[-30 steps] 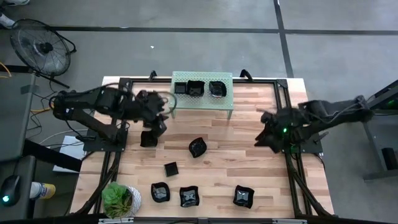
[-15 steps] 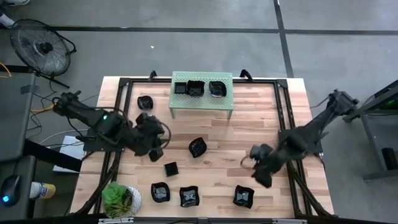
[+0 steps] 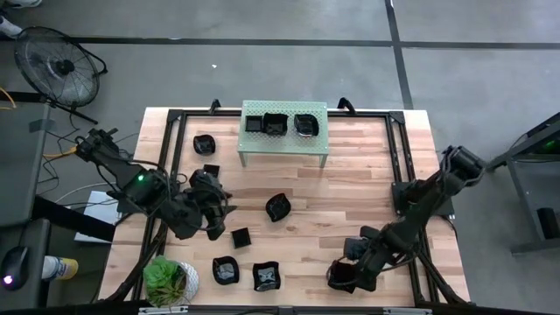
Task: Pick & Place Mini shaped plates
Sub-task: Stack the wave square shaped plate on top of the wave square shaped plate on the shelf
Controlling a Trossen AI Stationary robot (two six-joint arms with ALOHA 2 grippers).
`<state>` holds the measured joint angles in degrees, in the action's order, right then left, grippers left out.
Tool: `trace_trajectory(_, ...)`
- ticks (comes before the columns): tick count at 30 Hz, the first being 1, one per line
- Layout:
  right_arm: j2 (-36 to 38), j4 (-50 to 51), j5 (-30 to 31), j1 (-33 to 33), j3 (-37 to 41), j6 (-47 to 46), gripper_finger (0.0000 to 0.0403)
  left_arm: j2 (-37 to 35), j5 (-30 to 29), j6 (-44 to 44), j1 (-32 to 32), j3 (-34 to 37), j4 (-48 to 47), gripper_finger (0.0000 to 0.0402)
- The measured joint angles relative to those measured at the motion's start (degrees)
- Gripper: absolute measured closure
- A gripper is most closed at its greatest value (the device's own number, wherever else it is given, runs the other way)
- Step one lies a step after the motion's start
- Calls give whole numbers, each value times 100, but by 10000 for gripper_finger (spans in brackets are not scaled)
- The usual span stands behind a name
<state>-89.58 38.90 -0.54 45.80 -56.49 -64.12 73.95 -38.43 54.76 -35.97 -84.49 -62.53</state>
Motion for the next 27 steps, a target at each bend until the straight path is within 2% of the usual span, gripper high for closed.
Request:
trace_trajectory(7,-464,-266,14,0,2,248,217,2,-142,129,-96,-1,14,232)
trace_trajectory(19,-579,-606,403,0,2,264,218,2,-182,127,-83,-2,29,232)
trace_trajectory(27,-672,-714,385,0,2,318,247,4,-182,110,-83,-2,31,232)
